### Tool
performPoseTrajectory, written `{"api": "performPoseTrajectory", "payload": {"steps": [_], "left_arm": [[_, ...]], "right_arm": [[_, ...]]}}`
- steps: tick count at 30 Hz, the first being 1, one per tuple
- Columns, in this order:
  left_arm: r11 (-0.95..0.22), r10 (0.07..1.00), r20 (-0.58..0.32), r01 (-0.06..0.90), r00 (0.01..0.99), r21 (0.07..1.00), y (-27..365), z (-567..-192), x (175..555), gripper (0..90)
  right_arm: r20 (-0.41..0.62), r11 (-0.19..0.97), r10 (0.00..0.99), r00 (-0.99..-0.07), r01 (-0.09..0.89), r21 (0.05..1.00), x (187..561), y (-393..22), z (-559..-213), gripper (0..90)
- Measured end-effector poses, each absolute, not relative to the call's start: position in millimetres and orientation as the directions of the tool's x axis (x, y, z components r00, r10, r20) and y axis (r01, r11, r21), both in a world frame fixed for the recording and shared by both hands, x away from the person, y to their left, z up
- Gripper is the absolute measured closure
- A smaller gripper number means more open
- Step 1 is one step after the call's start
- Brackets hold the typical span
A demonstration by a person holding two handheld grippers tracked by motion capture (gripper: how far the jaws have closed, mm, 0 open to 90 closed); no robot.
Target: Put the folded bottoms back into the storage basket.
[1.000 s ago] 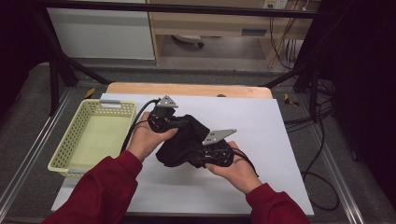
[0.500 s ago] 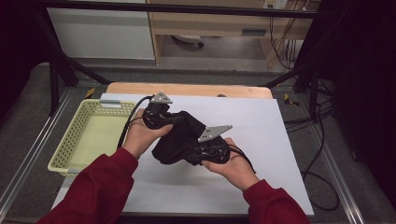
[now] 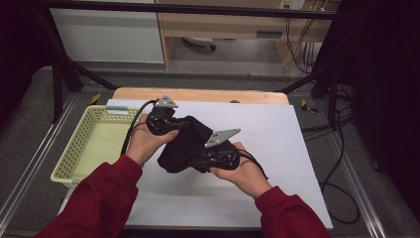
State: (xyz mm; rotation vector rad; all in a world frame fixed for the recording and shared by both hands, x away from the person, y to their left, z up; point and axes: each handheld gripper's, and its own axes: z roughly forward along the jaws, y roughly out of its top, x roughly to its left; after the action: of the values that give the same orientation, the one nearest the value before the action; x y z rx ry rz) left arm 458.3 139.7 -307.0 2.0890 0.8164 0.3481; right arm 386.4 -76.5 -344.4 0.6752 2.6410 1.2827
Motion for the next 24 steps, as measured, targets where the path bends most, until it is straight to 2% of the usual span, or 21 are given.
{"api": "performPoseTrajectory", "payload": {"steps": [24], "left_arm": [[-0.375, 0.691, -0.066, 0.436, 0.72, 0.818, 168.7, -293.3, 464.5, 80.3]], "right_arm": [[0.038, 0.57, 0.407, -0.913, 0.286, 0.77, 399.4, -51.8, -320.8, 74.9]]}}
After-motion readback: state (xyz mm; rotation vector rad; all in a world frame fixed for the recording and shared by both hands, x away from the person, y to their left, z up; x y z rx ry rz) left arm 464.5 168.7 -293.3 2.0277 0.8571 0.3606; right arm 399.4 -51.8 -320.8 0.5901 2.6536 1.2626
